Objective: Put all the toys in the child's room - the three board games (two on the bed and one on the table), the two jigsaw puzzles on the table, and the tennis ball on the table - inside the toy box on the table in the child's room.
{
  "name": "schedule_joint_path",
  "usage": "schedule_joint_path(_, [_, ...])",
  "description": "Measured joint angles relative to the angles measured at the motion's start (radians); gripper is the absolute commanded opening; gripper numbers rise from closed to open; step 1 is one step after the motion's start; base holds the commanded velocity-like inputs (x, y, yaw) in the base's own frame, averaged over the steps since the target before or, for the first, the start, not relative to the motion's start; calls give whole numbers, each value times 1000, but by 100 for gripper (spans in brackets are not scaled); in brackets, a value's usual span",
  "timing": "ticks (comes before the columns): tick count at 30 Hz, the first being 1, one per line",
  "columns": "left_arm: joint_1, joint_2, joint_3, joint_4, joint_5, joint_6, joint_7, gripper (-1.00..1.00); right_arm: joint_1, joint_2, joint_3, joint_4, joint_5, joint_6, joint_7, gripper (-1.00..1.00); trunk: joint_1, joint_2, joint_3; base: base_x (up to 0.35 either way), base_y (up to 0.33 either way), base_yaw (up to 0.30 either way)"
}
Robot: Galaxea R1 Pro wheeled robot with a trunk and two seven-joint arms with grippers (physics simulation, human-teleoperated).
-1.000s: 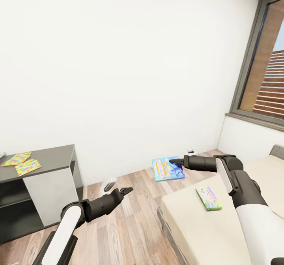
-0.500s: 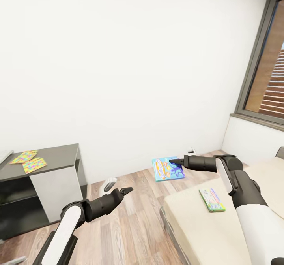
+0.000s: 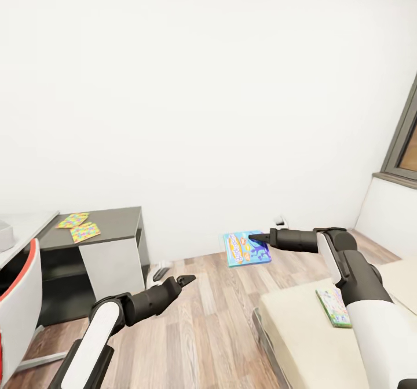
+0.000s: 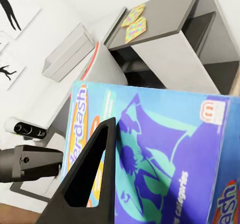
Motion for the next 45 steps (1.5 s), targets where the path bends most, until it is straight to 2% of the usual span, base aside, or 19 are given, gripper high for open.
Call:
schedule_joint_path(30, [-1,0,-1,2,0,0,0,100,0,0,1,0,1,-1,0,-100,-115,209,92,0,0,299])
schedule_joint_path(42, [-1,0,-2,3,0,0,0,100,0,1,4,0,1,-1,0,-100,-115,209,91,0,0,299])
schedule_joint_path(45, [-1,0,-2,3,0,0,0,100,0,0,17,0,1,-1,0,-100,-115,209,90,0,0,275])
